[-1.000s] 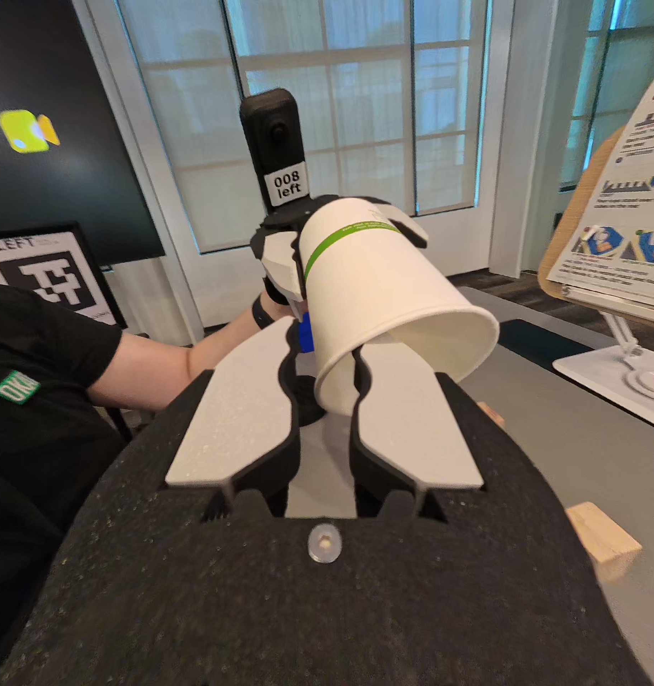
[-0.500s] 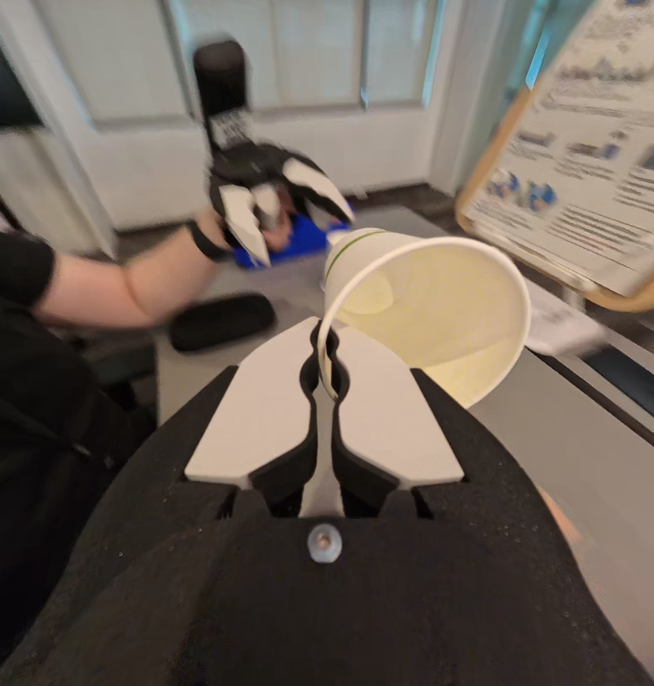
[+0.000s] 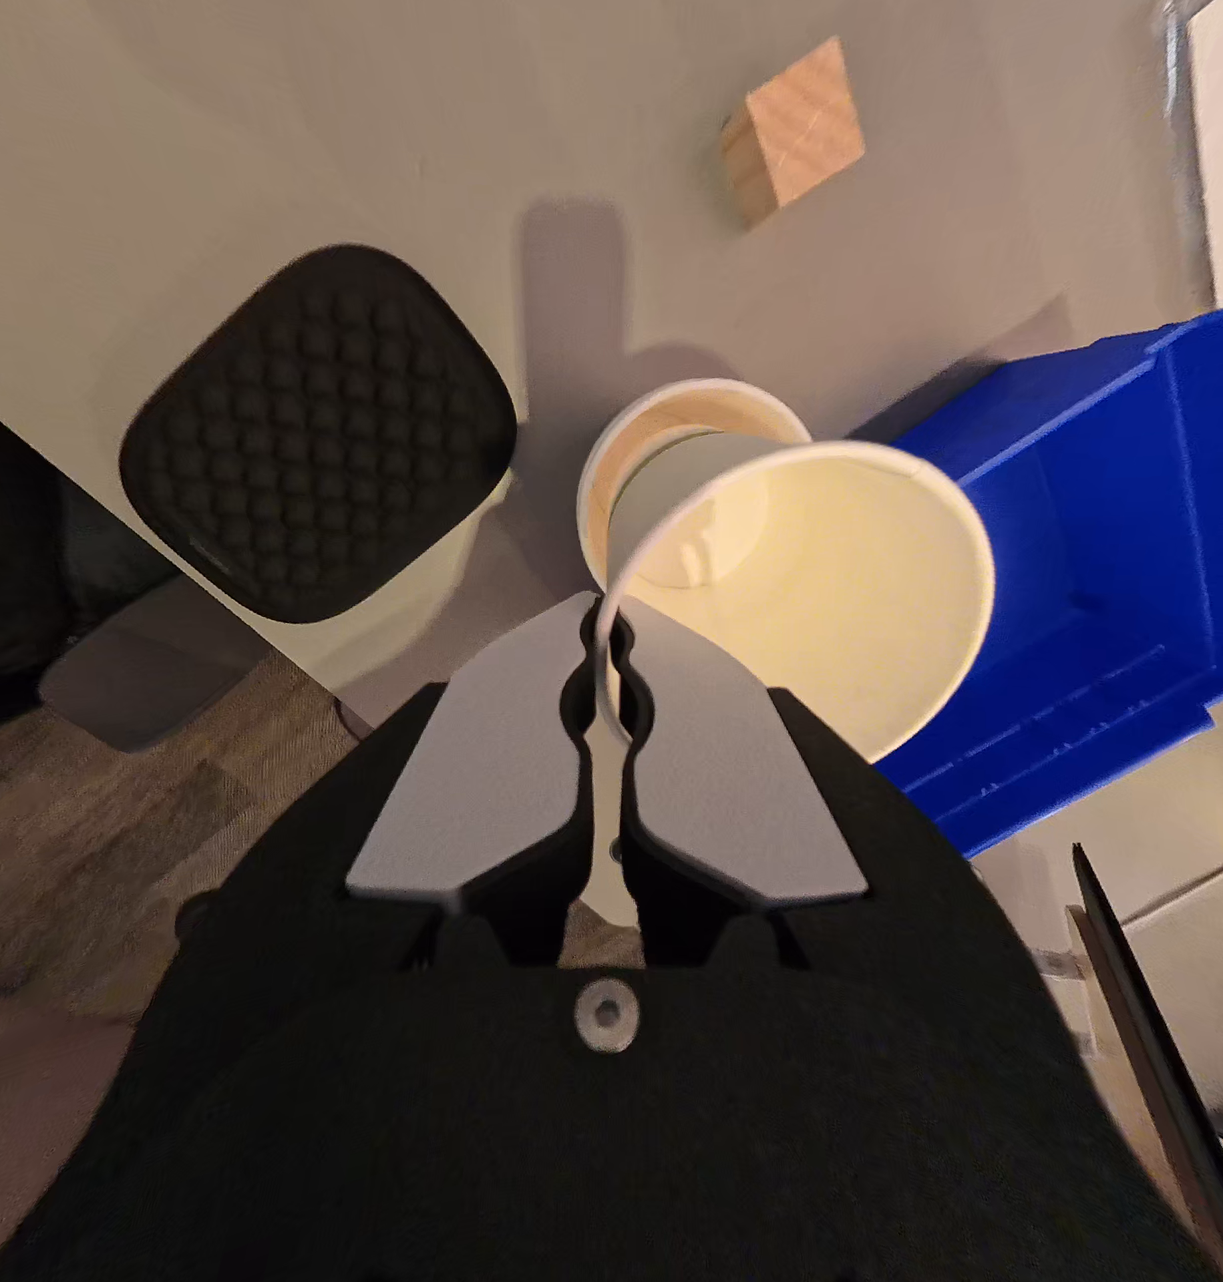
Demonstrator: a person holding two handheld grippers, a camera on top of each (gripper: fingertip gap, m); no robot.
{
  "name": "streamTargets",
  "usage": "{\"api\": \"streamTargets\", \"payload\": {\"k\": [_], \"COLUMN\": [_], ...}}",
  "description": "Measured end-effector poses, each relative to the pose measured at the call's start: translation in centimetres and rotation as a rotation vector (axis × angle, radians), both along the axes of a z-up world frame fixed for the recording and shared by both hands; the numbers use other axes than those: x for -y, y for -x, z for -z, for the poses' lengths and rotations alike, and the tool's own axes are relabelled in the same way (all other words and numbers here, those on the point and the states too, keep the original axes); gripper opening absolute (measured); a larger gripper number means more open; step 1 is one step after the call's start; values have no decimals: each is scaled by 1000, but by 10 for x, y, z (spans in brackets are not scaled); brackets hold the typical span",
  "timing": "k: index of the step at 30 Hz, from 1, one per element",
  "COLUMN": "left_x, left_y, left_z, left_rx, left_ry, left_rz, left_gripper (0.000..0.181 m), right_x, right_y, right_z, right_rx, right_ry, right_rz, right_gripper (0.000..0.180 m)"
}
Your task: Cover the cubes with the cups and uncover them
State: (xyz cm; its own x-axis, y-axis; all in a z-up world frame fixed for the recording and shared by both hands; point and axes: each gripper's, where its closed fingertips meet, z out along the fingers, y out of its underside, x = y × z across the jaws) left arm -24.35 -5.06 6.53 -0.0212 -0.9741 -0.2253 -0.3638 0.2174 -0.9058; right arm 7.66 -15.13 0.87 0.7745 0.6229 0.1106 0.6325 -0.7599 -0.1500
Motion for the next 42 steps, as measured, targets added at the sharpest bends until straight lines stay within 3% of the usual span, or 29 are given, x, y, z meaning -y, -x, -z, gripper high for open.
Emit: {"api": "streamTargets", "payload": {"k": [13,20,26,30,35,42], "left_x": [-15,-43,-121,-162,-201,-212], "left_y": [22,54,116,138,151,147], "left_z": [0,-1,15,60,107,136], "left_rx": [9,-41,-285,-519,-781,-913], "left_ry": [8,-46,-86,-33,-49,55], "left_rz": [-70,-184,-387,-434,-470,-415], "left_gripper": [77,80,83,89,94,93], "right_x": [-5,-9,-9,-3,6,20], "right_y": [1,1,19,55,85,95], "right_z": [44,36,-18,-42,-36,-21], "right_rx": [63,46,37,-73,-89,-83], "right_ry": [105,29,-274,-453,-508,-483], "right_rz": [-45,-26,-57,-121,-174,-195], "right_gripper": [2,18,36,37,37,38]}}
